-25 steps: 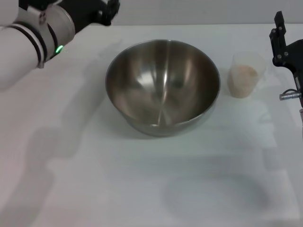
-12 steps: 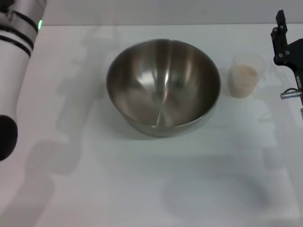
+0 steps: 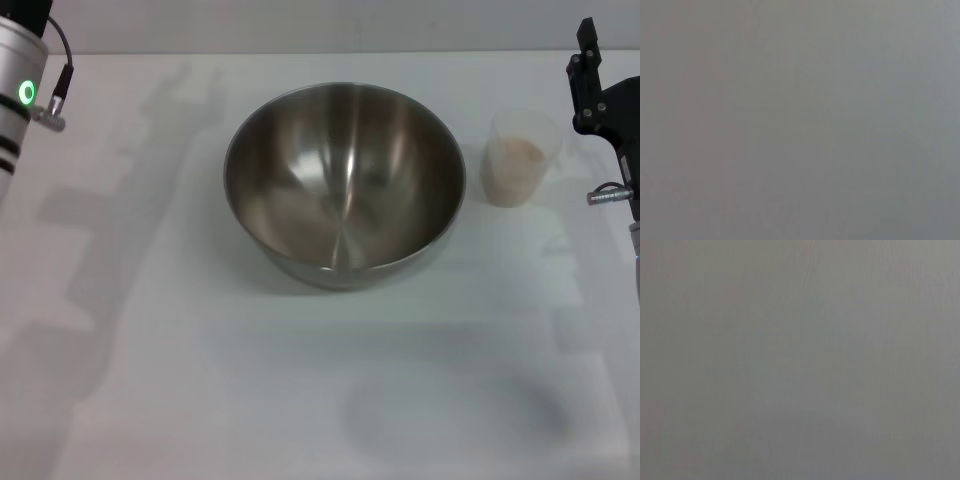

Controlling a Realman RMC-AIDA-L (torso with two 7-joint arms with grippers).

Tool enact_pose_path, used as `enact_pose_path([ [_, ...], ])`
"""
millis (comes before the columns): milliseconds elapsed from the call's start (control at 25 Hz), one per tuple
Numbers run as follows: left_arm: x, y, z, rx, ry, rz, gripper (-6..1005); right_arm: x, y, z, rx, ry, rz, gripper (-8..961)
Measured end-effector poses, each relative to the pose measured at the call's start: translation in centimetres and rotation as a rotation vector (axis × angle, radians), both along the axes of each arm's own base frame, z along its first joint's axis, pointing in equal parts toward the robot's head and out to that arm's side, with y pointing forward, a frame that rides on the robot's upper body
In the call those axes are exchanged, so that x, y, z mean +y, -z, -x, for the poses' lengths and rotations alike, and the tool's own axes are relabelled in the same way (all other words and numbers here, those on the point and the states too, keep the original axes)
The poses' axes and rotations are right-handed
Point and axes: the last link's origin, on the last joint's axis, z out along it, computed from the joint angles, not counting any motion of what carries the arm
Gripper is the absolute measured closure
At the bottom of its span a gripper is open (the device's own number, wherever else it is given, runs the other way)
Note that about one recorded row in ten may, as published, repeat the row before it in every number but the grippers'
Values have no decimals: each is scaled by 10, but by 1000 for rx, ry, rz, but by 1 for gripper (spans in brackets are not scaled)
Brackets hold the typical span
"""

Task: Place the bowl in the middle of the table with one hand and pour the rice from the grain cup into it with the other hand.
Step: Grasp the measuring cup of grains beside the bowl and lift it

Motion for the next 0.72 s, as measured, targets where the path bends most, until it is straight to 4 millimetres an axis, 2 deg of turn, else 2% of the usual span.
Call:
enact_pose_path([
  [120, 1, 1, 4, 33, 1, 27, 549, 0, 1, 0, 2, 1, 2, 418],
  [200, 8, 3, 27, 112, -87, 82, 549, 0, 1, 1, 5, 0, 4, 418],
  [320, 10, 1, 39, 134, -130, 79, 549, 1, 2, 1, 7, 1, 8, 418],
  [400, 9, -7, 64, 146, -210, 38, 549, 1, 2, 2, 7, 1, 11, 418],
  [520, 5, -8, 74, 190, -249, -4, 549, 0, 4, 3, 16, 2, 17, 418],
  [720, 3, -4, 75, 263, -262, -31, 549, -9, 11, 2, 48, 25, 41, 419],
])
